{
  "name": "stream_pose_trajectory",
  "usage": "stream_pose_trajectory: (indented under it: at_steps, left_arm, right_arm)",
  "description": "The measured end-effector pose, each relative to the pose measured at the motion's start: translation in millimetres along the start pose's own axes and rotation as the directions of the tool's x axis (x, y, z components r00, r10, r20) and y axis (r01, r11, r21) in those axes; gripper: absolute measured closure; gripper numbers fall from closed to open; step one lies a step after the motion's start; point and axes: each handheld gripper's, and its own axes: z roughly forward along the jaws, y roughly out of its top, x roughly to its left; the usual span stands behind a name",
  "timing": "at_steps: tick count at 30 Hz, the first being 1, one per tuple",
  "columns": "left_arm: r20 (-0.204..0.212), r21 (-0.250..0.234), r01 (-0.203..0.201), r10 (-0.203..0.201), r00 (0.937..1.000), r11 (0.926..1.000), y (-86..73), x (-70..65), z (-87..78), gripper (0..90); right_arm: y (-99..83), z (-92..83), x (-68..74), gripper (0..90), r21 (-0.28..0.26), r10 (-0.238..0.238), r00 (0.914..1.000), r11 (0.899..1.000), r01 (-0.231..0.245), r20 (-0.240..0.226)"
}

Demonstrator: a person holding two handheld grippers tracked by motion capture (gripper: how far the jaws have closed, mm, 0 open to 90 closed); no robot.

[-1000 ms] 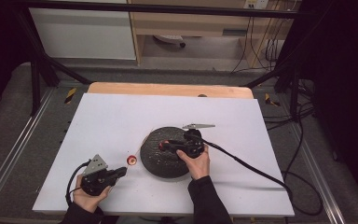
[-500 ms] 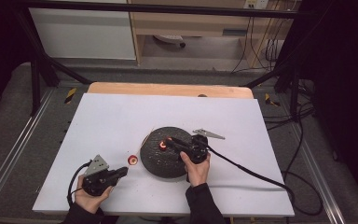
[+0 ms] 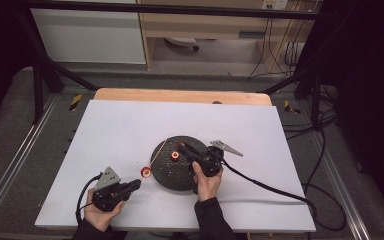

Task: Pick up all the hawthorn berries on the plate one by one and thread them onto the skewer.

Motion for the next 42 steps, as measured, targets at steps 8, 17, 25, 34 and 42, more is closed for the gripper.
stream_pose_trajectory:
  at_steps: [8, 17, 25, 34, 42]
  left_arm:
    - [0.005, 0.000, -0.006, 0.006, 1.0000, 1.0000, 0.8, -3.6, 2.2, 88.1]
    - [0.012, 0.001, -0.010, 0.010, 0.9999, 1.0000, 0.9, -7.0, 3.6, 88.1]
    - [0.019, 0.002, -0.013, 0.013, 0.9997, 0.9999, 1.2, -10.2, 5.1, 88.1]
    - [0.030, 0.000, -0.017, 0.017, 0.9994, 0.9998, 2.2, -15.8, 8.7, 88.1]
    - [0.036, -0.001, -0.019, 0.019, 0.9992, 0.9998, 3.6, -18.6, 11.3, 88.1]
  right_arm:
    - [2.1, 0.6, 0.3, 63.7, -0.059, 0.009, 1.0000, 0.998, -0.009, -0.004]
    - [8.1, 1.2, -0.1, 63.7, -0.102, 0.018, 0.9998, 0.995, -0.018, -0.001]
    - [14.0, 1.7, -1.0, 63.7, -0.141, 0.015, 0.9999, 0.990, -0.015, -0.002]
    - [16.0, 4.2, -3.5, 63.7, -0.182, 0.015, 0.9999, 0.983, -0.015, -0.003]
    - [13.9, 5.7, -4.5, 63.7, -0.195, 0.025, 0.9996, 0.980, -0.027, -0.016]
